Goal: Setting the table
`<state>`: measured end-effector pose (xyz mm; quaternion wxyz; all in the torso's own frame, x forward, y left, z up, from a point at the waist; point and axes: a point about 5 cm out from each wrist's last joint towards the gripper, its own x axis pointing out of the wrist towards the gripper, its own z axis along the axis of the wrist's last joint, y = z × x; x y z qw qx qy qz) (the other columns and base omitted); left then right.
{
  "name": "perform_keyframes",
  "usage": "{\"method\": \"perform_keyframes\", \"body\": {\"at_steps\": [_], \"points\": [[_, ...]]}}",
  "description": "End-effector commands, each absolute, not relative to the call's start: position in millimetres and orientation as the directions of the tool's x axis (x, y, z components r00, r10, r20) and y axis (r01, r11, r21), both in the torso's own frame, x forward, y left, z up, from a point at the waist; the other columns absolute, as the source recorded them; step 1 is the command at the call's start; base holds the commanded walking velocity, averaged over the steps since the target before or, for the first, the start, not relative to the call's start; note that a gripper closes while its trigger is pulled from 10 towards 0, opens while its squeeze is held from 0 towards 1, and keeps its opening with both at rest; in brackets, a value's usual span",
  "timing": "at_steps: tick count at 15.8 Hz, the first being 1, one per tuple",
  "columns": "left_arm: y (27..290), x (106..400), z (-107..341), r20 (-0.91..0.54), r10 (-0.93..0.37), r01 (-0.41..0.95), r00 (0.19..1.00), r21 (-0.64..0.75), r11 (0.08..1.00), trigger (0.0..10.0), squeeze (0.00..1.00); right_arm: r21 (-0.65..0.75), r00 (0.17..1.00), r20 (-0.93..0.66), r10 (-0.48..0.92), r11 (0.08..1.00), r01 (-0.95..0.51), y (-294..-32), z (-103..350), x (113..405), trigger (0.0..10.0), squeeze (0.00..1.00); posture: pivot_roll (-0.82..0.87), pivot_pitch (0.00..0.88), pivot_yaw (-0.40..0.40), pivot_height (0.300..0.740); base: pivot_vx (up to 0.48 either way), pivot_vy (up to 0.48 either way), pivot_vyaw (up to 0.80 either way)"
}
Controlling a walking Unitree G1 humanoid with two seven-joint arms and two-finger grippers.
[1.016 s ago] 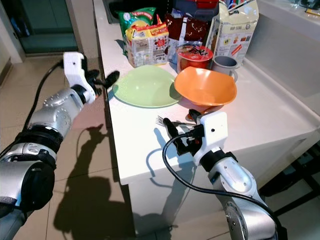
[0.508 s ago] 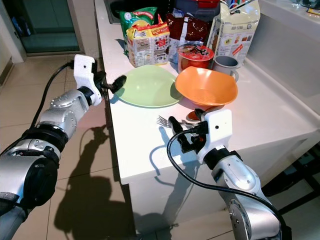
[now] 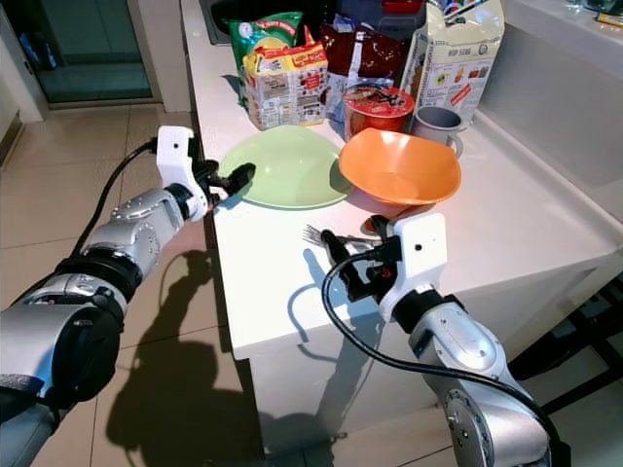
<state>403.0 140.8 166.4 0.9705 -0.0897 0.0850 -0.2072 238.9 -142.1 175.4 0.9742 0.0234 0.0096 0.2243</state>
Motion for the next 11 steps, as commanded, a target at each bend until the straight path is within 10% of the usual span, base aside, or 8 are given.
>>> {"method": "perform_keyframes", "body": {"at_steps": [1, 9, 10, 11], "points": [[132.0, 403.5, 167.0, -0.146, -0.445, 0.408, 0.884, -0.226, 0.884, 10.0, 0.0, 0.044, 0.893, -0.001, 0.451, 0.892, -0.45, -139.6, 180.0, 236.8, 10.0, 0.0, -0.14, 0.02, -0.01, 0.74, 0.0, 0.0, 0.0], [118.6, 400.6, 161.1, -0.158, -0.501, 0.441, 0.851, -0.304, 0.845, 10.0, 0.0, 0.048, 0.887, -0.008, 0.462, 0.886, -0.461, -137.6, 181.3, 235.5, 10.0, 0.0, -0.14, 0.023, -0.011, 0.74, 0.0, 0.0, 0.0], [117.4, 400.7, 162.5, -0.147, -0.508, 0.445, 0.848, -0.321, 0.836, 8.6, 0.0, 0.048, 0.887, -0.007, 0.462, 0.886, -0.462, -137.4, 181.4, 235.6, 10.0, 0.0, -0.14, 0.023, -0.011, 0.74, 0.0, 0.0, 0.0], [116.3, 401.3, 165.2, -0.13, -0.519, 0.456, 0.845, -0.332, 0.826, 4.8, 0.0, 0.048, 0.886, -0.006, 0.464, 0.885, -0.463, -137.0, 181.6, 235.6, 10.0, 0.0, -0.14, 0.019, -0.011, 0.74, 0.0, 0.0, 0.0]]}}
